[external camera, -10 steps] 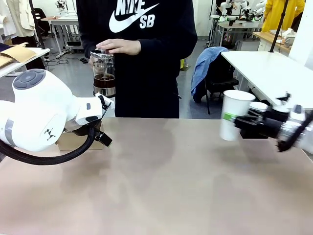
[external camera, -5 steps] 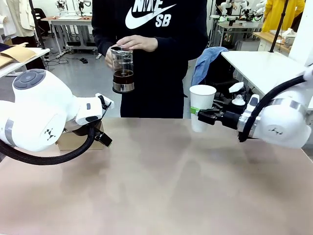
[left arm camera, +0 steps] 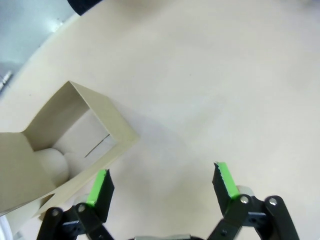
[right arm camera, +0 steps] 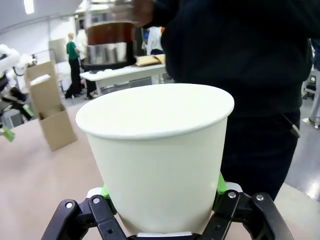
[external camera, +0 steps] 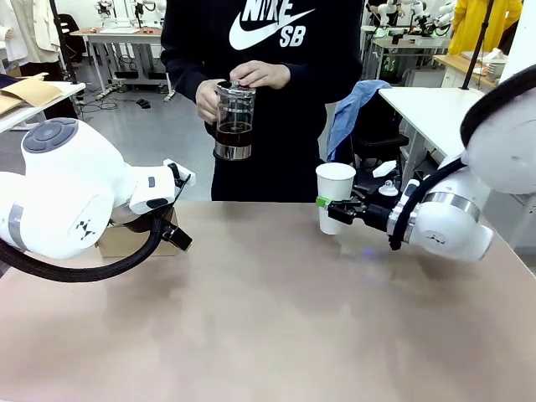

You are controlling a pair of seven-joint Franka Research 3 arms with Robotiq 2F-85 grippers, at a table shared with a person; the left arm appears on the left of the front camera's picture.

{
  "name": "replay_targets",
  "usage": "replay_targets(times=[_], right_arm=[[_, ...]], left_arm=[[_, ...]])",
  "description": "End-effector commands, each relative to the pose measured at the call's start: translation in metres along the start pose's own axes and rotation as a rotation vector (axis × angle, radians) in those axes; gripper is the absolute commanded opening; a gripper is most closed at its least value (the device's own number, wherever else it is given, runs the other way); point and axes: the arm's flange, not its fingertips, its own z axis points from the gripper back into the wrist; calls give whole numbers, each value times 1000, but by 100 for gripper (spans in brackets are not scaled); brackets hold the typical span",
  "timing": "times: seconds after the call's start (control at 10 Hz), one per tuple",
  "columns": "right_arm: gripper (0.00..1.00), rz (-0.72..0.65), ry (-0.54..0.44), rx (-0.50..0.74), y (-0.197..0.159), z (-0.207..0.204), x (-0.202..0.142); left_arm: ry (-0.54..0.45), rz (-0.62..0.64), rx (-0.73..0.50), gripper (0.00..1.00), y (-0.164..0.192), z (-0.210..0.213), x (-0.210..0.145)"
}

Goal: Pour a drink into a cup and package it in a carrier.
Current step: Pick up the 600 ml Paper Cup and place it in the middle top area of the table.

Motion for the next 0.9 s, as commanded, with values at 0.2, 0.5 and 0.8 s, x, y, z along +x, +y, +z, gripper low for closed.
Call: replay_targets(times=[0.2, 0.5, 0.8], right_arm=[[80, 23, -89, 23, -21, -69, -47], [80, 10, -104, 41, -19, -65, -44], [80, 18, -114, 53, -10, -55, -21]], left_arm=[[-1, 1, -1, 100, 0, 0, 0], [-1, 1, -1, 100, 0, 0, 0], [-1, 1, -1, 100, 0, 0, 0]])
